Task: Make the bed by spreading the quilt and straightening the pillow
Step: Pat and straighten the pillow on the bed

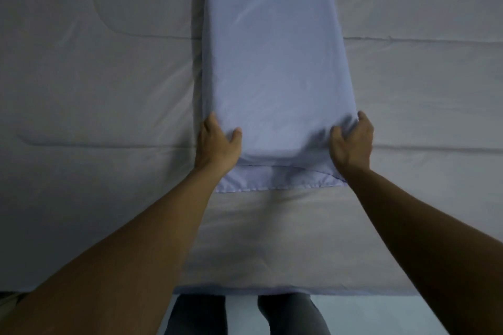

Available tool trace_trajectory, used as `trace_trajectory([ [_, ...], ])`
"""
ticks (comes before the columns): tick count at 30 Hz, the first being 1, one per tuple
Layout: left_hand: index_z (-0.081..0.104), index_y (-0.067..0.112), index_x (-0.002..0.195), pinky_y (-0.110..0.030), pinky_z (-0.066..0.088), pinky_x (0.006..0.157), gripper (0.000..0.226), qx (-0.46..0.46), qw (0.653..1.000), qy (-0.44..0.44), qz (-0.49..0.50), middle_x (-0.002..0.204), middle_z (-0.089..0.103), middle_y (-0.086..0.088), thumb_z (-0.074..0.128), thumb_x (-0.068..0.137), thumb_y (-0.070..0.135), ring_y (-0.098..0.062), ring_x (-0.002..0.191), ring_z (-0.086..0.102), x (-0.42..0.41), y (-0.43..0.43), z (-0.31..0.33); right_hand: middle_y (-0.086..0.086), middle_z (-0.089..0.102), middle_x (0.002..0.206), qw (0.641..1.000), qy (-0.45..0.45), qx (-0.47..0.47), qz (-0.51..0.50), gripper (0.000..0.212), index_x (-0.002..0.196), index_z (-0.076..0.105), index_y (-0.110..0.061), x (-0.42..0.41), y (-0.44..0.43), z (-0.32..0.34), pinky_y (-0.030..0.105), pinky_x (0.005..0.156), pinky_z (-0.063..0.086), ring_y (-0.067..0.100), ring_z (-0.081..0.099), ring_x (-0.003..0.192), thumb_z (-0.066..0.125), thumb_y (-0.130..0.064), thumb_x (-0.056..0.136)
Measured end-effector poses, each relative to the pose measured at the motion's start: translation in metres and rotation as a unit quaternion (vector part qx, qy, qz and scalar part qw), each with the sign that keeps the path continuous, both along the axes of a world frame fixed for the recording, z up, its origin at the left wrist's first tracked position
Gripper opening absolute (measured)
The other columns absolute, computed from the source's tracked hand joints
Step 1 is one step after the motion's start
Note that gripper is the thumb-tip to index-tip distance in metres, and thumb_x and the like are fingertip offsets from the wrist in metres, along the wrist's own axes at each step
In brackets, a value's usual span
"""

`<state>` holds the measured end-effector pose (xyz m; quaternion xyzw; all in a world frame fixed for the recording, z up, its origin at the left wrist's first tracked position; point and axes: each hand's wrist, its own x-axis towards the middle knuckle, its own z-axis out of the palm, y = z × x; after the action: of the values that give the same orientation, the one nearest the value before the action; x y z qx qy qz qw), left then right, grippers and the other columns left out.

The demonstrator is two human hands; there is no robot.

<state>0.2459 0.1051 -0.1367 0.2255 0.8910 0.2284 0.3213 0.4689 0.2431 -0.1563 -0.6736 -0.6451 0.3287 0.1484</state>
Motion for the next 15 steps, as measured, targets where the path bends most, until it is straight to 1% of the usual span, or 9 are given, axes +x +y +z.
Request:
trace_trajectory([
  [2, 0.015, 0.012, 0.156, -0.04, 0.029, 0.115, 0.081, -0.005, 1.0, -0.015, 0.028, 0.159, 0.028, -0.016, 0.055, 0.094, 0.046, -0.034, 0.143, 0.033, -0.006, 0.009, -0.014, 0.022, 0.04, 0.151, 0.999, 0.008, -0.027, -0.023, 0.073, 0.15, 0.03, -0.002, -0.001, 0.013, -0.012, 0.044, 0.114, 0.035, 0.038, 0.04, 0.137, 0.057, -0.036, 0.091],
  [4, 0.016, 0.013, 0.155, -0.041, 0.035, 0.112, 0.081, -0.023, 0.998, -0.046, 0.042, 0.156, 0.035, -0.017, 0.052, 0.094, 0.053, -0.037, 0.137, 0.042, -0.01, 0.013, -0.028, 0.016, 0.044, 0.149, 0.993, 0.041, -0.085, -0.077, 0.074, 0.151, 0.03, -0.009, 0.0, 0.022, -0.022, 0.04, 0.11, 0.038, 0.036, 0.045, 0.135, 0.06, -0.04, 0.09],
  [6, 0.021, 0.011, 0.153, -0.04, 0.039, 0.109, 0.082, -0.027, 0.994, -0.081, 0.061, 0.153, 0.04, -0.017, 0.051, 0.093, 0.059, -0.037, 0.134, 0.047, -0.011, 0.012, -0.041, 0.012, 0.054, 0.14, 0.98, 0.073, -0.141, -0.122, 0.078, 0.145, 0.041, -0.013, 0.004, 0.026, -0.033, 0.038, 0.103, 0.043, 0.034, 0.053, 0.126, 0.063, -0.051, 0.081],
  [8, 0.028, 0.008, 0.15, -0.037, 0.039, 0.107, 0.081, -0.014, 0.991, -0.103, 0.085, 0.151, 0.044, -0.016, 0.053, 0.092, 0.059, -0.034, 0.133, 0.048, -0.009, 0.01, -0.049, 0.008, 0.061, 0.129, 0.968, 0.086, -0.185, -0.144, 0.082, 0.135, 0.052, -0.013, 0.011, 0.024, -0.04, 0.042, 0.098, 0.047, 0.033, 0.058, 0.115, 0.062, -0.064, 0.072],
  [9, 0.033, 0.009, 0.149, -0.037, 0.04, 0.106, 0.078, -0.006, 0.989, -0.111, 0.094, 0.149, 0.046, -0.015, 0.054, 0.092, 0.058, -0.033, 0.132, 0.05, -0.008, 0.01, -0.05, 0.007, 0.062, 0.125, 0.963, 0.094, -0.198, -0.157, 0.082, 0.132, 0.055, -0.013, 0.014, 0.022, -0.041, 0.044, 0.097, 0.049, 0.031, 0.058, 0.111, 0.063, -0.067, 0.07],
  [11, 0.041, 0.014, 0.145, -0.038, 0.043, 0.104, 0.07, 0.003, 0.988, -0.119, 0.104, 0.144, 0.052, -0.013, 0.054, 0.092, 0.056, -0.033, 0.127, 0.053, -0.008, 0.011, -0.048, 0.005, 0.064, 0.12, 0.954, 0.116, -0.208, -0.179, 0.078, 0.126, 0.06, -0.013, 0.017, 0.021, -0.041, 0.042, 0.092, 0.05, 0.029, 0.06, 0.106, 0.067, -0.066, 0.069],
  [13, 0.049, 0.017, 0.141, -0.039, 0.044, 0.102, 0.061, 0.002, 0.989, -0.104, 0.106, 0.14, 0.057, -0.013, 0.053, 0.092, 0.052, -0.035, 0.123, 0.055, -0.008, 0.01, -0.039, 0.005, 0.066, 0.115, 0.952, 0.139, -0.208, -0.177, 0.07, 0.12, 0.064, -0.013, 0.015, 0.02, -0.034, 0.036, 0.084, 0.049, 0.027, 0.061, 0.101, 0.072, -0.06, 0.069],
  [15, 0.055, 0.019, 0.135, -0.039, 0.046, 0.098, 0.055, 0.006, 0.99, -0.082, 0.111, 0.135, 0.06, -0.014, 0.053, 0.09, 0.051, -0.035, 0.118, 0.057, -0.007, 0.008, -0.024, 0.003, 0.068, 0.111, 0.952, 0.154, -0.204, -0.171, 0.064, 0.116, 0.067, -0.015, 0.014, 0.017, -0.02, 0.033, 0.081, 0.048, 0.025, 0.063, 0.098, 0.074, -0.057, 0.069],
])
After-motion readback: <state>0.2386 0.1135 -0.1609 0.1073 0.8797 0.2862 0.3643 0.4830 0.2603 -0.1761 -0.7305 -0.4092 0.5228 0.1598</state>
